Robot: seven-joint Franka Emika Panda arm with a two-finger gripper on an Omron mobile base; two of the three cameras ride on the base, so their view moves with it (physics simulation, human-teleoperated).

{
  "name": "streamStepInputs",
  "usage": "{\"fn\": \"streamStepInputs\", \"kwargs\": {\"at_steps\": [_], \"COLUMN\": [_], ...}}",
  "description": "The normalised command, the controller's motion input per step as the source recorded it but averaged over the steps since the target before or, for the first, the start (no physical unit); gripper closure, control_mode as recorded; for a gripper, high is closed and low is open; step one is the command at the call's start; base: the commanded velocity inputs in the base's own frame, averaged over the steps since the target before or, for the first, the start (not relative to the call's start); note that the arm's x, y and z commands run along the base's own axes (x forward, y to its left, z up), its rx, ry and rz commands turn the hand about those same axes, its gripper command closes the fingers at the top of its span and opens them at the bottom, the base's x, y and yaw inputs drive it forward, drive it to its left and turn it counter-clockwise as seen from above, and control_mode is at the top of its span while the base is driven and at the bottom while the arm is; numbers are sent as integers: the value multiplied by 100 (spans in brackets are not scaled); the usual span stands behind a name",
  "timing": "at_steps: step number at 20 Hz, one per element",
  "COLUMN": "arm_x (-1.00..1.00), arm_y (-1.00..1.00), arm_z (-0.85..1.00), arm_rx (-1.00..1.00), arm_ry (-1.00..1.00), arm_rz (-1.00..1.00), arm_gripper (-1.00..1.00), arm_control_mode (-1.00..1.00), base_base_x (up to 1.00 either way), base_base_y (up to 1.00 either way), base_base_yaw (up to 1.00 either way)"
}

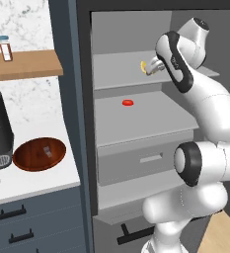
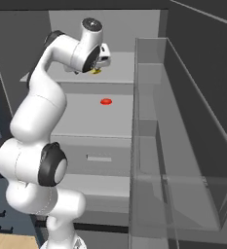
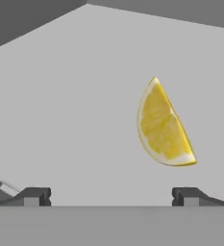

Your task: Grab a lemon wedge from the fridge and one ice cube from the ice bowl, and put them in the glass of lemonade.

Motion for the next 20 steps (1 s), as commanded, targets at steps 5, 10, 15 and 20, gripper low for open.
{"fn": "streamStepInputs", "kwargs": {"at_steps": [5, 10, 15, 20], "arm_x": [39, 17, 26, 55], "arm_y": [0, -7, -10, 0], "arm_z": [8, 28, 7, -33], "arm_rx": [0, 0, 0, 0], "arm_ry": [0, 0, 0, 0], "arm_rz": [0, 0, 2, 4], "arm_gripper": [-100, -100, -100, -100], "arm_control_mode": [-100, -100, -100, -100], "base_base_x": [0, 0, 0, 0], "base_base_y": [0, 0, 0, 0], "base_base_yaw": [0, 0, 0, 0]}}
